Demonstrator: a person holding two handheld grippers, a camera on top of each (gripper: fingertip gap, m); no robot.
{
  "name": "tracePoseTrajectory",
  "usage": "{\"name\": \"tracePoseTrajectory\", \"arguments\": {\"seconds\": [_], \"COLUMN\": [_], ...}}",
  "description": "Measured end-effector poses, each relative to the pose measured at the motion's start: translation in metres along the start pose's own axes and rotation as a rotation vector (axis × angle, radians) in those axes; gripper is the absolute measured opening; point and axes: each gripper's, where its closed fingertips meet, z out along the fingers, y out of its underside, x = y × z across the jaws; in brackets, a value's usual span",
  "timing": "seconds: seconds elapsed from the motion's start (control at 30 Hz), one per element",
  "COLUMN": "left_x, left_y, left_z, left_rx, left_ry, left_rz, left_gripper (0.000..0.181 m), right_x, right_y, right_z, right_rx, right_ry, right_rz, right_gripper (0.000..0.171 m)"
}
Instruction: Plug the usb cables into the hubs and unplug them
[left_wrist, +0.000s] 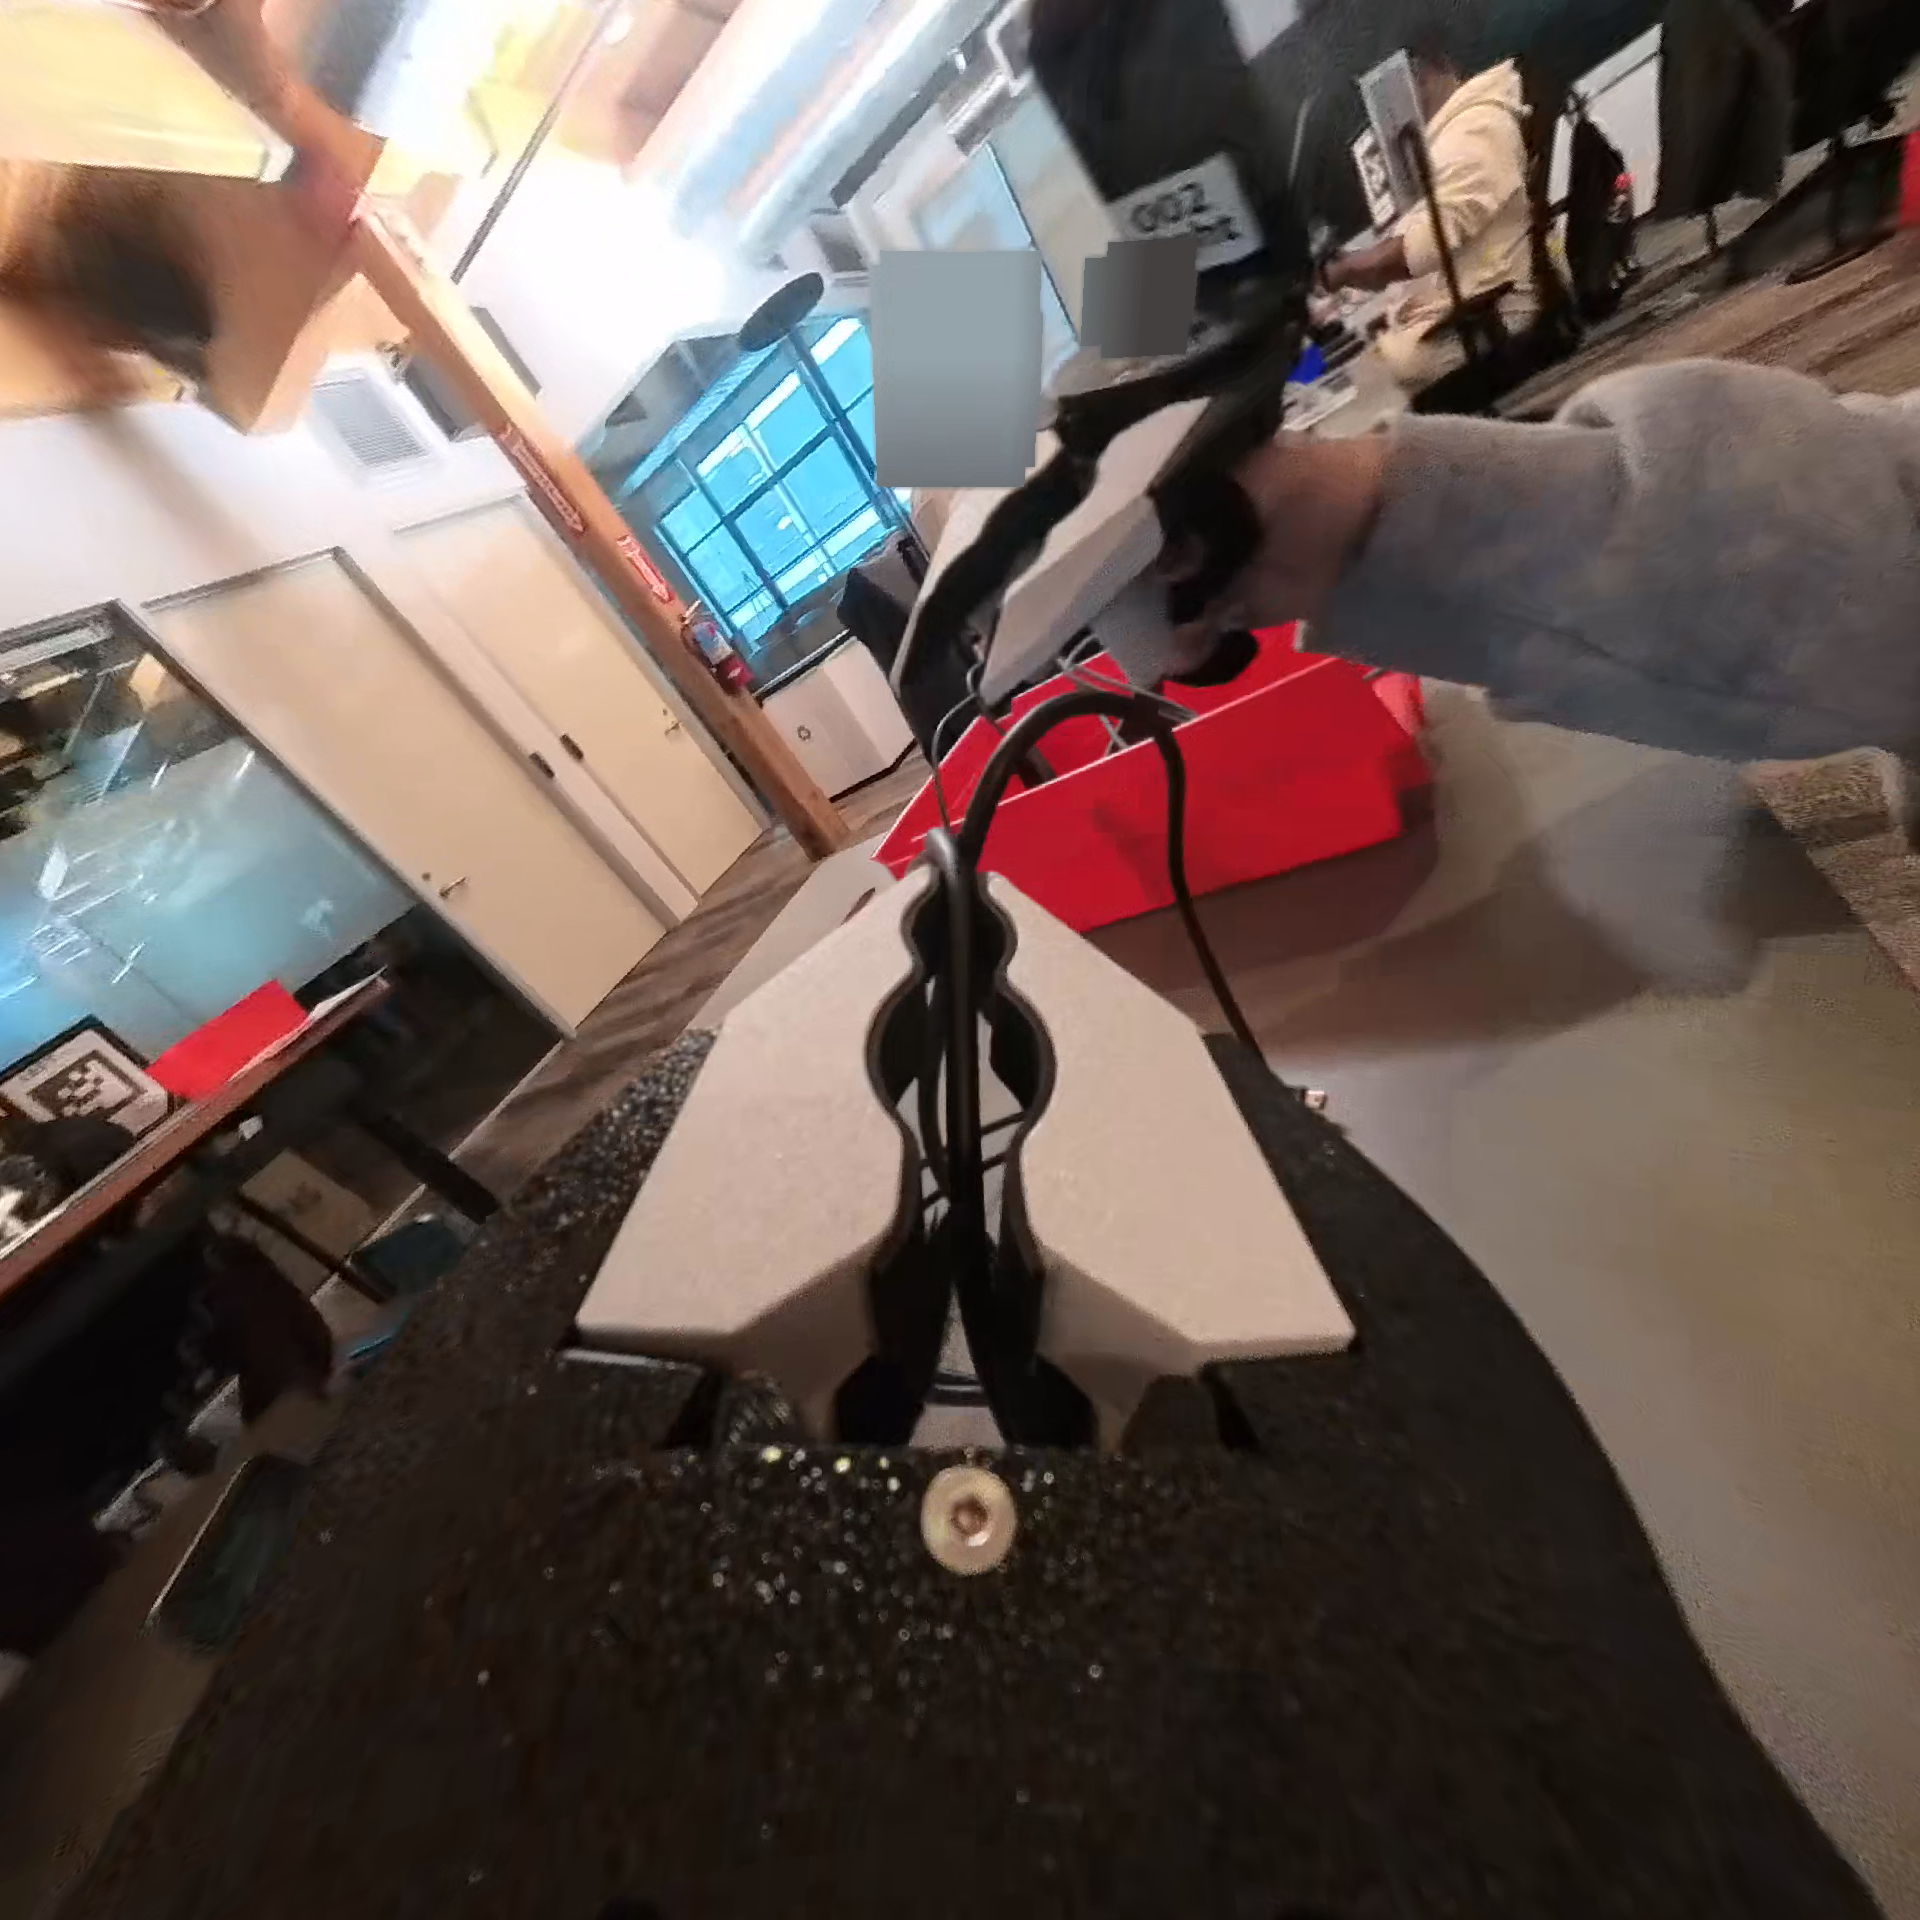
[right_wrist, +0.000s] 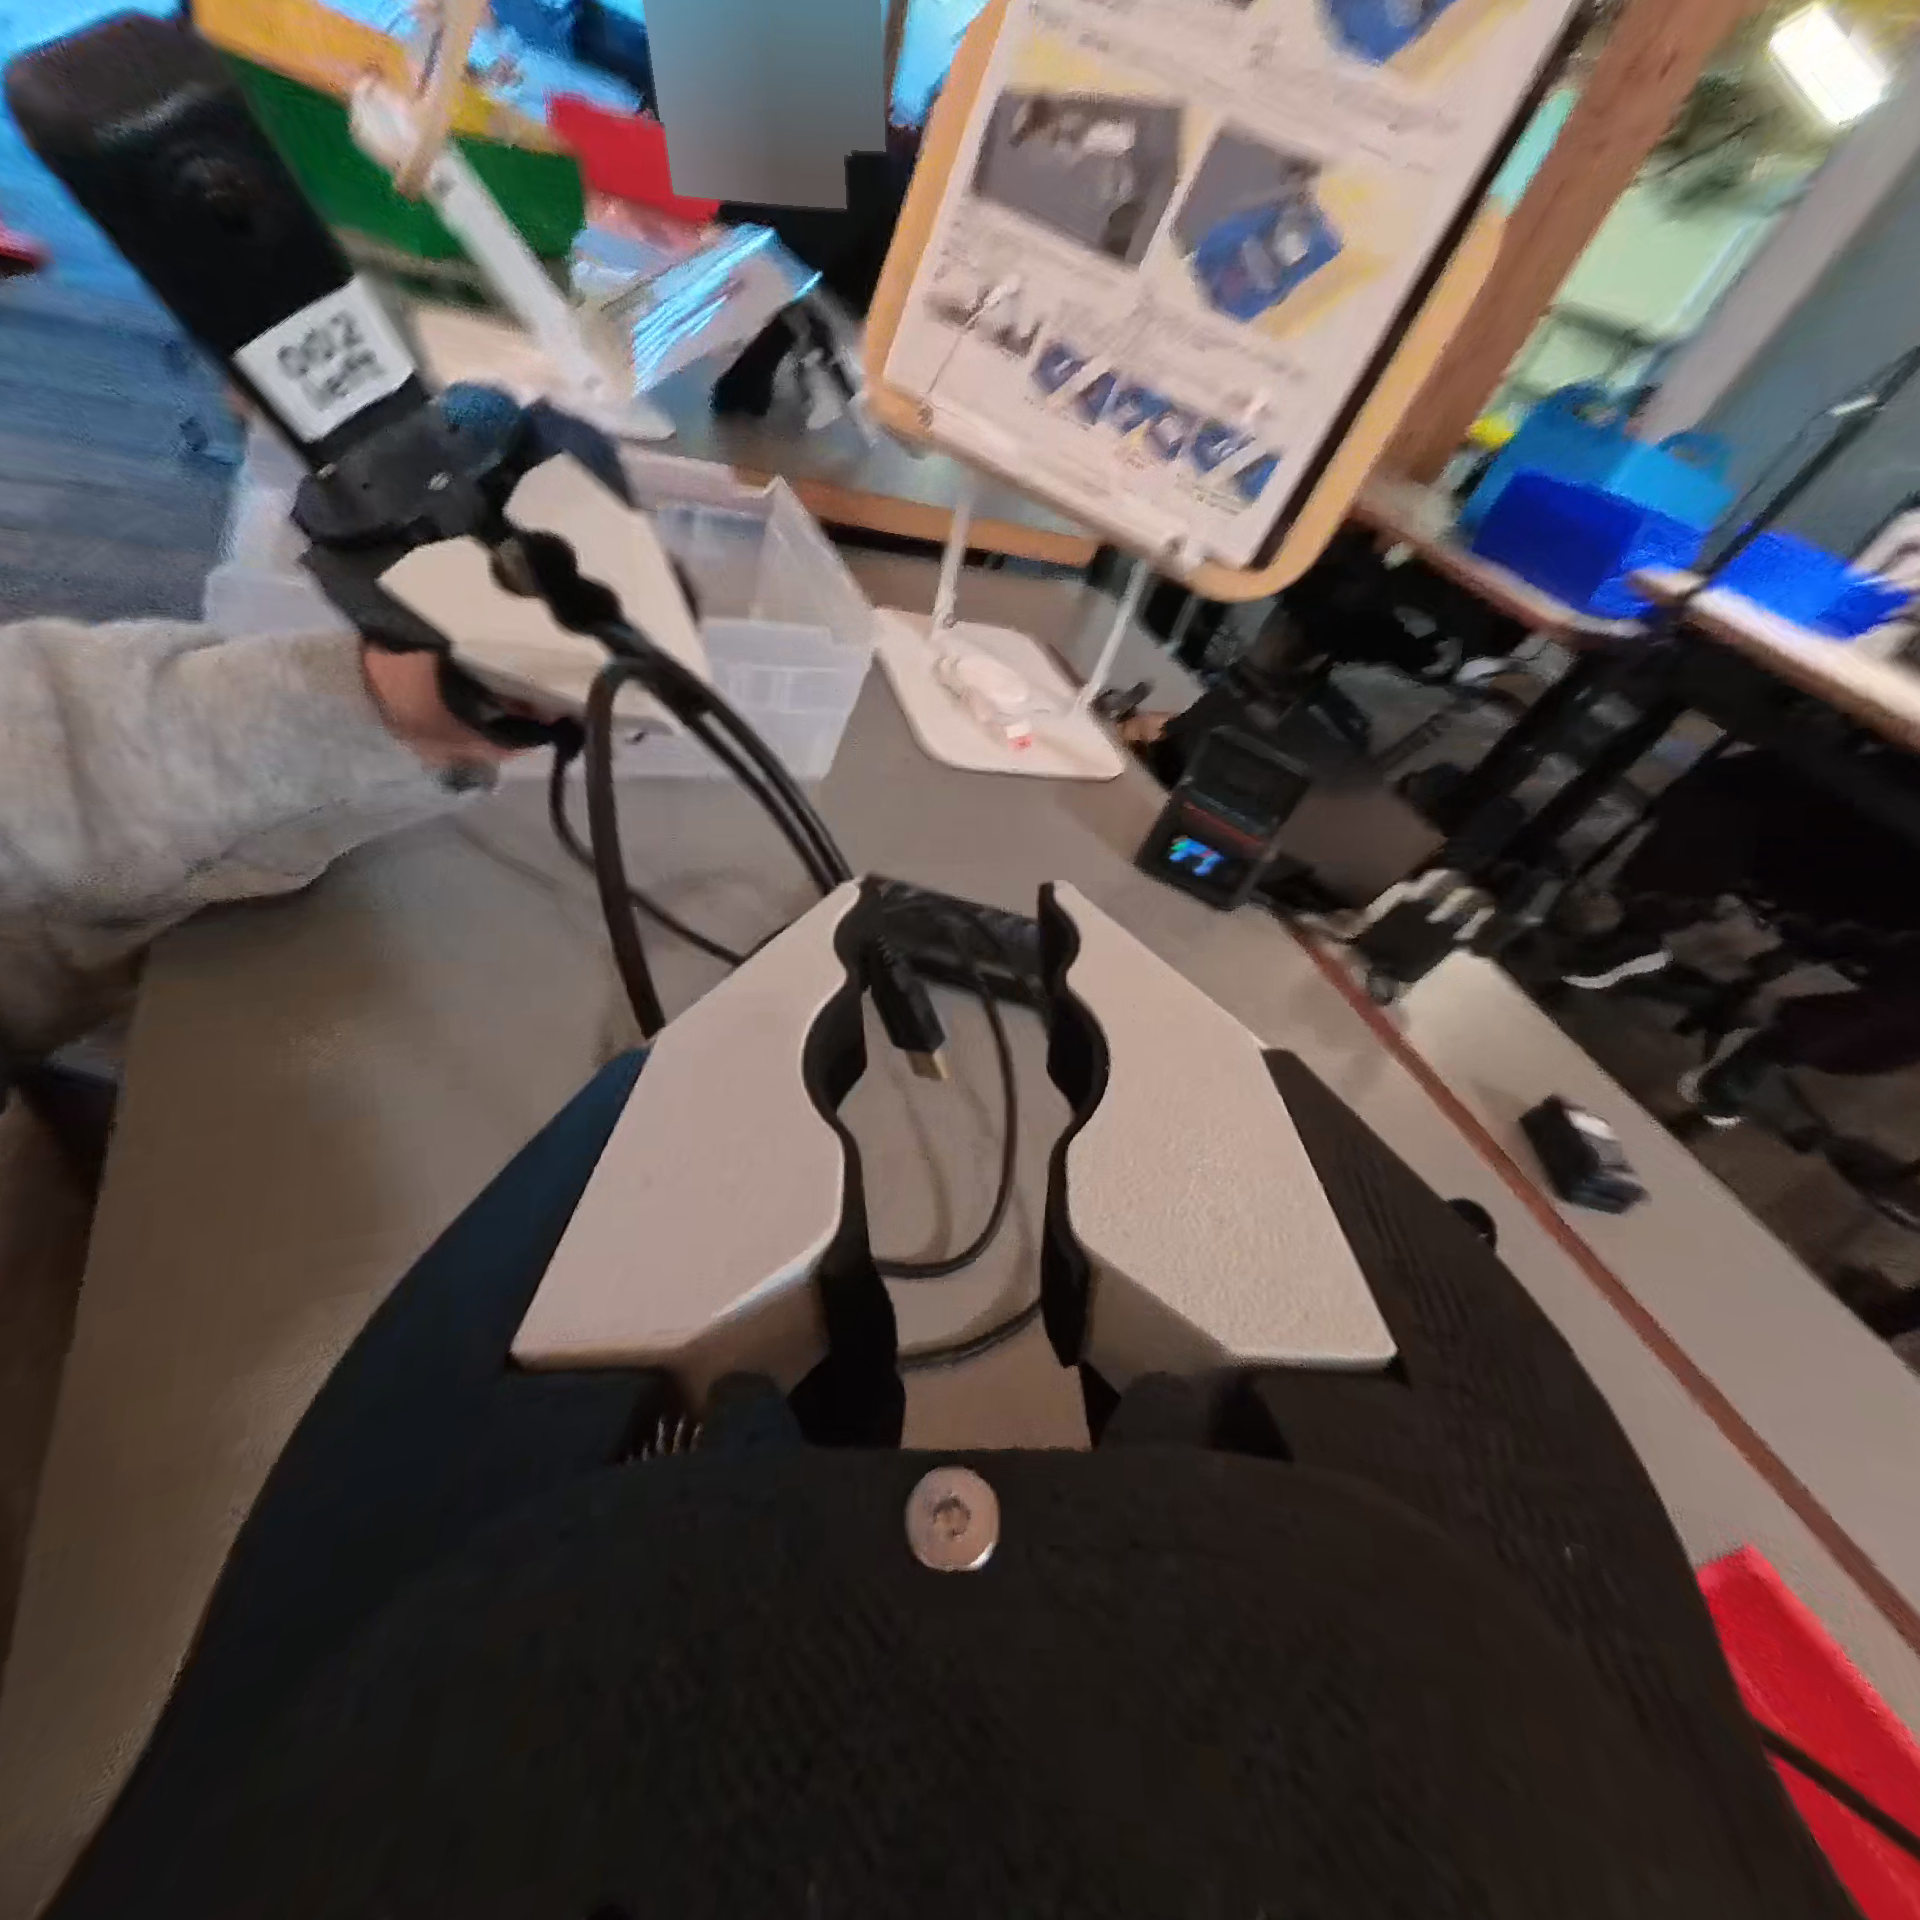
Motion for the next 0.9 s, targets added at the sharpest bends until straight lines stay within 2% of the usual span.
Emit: {"name": "tracePoseTrajectory", "arguments": {"seconds": [0.13,0.27,0.33,0.4,0.47,0.57,0.63,0.7,0.8,0.9], "left_x": [0.009,0.024,0.029,0.03,0.027,0.013,-0.003,-0.02,-0.039,-0.027], "left_y": [-0.003,-0.012,-0.014,-0.012,-0.004,0.003,-0.004,-0.014,-0.024,-0.017], "left_z": [0.003,0.002,0.002,0.003,0.003,-0.002,-0.009,-0.014,-0.01,0.011], "left_rx": [0.013,0.041,0.048,0.028,-0.025,-0.084,-0.045,0.018,0.063,-0.043], "left_ry": [0.046,0.134,0.163,0.165,0.142,0.081,0.01,-0.065,-0.148,-0.088], "left_rz": [-0.002,0.023,0.024,0.023,-0.008,-0.096,-0.181,-0.246,-0.294,-0.272], "left_gripper": [0.001,0.001,0.001,0.001,0.002,0.026,0.042,0.049,0.051,0.055], "right_x": [-0.026,-0.036,-0.043,-0.05,-0.037,0.012,0.043,0.064,0.068,0.058], "right_y": [0.022,0.046,0.054,0.059,0.059,0.049,0.036,0.017,-0.009,-0.025], "right_z": [0.017,0.033,0.037,0.037,0.039,0.034,0.022,0.009,-0.001,-0.003], "right_rx": [-0.158,-0.254,-0.301,-0.347,-0.385,-0.416,-0.423,-0.41,-0.357,-0.304], "right_ry": [-0.267,-0.352,-0.392,-0.427,-0.342,-0.037,0.159,0.329,0.434,0.443], "right_rz": [0.048,-0.042,-0.077,-0.12,-0.17,-0.265,-0.385,-0.528,-0.717,-0.77], "right_gripper": [0.047,0.048,0.04,0.007,0.007,0.006,0.006,0.005,0.005,0.005]}}
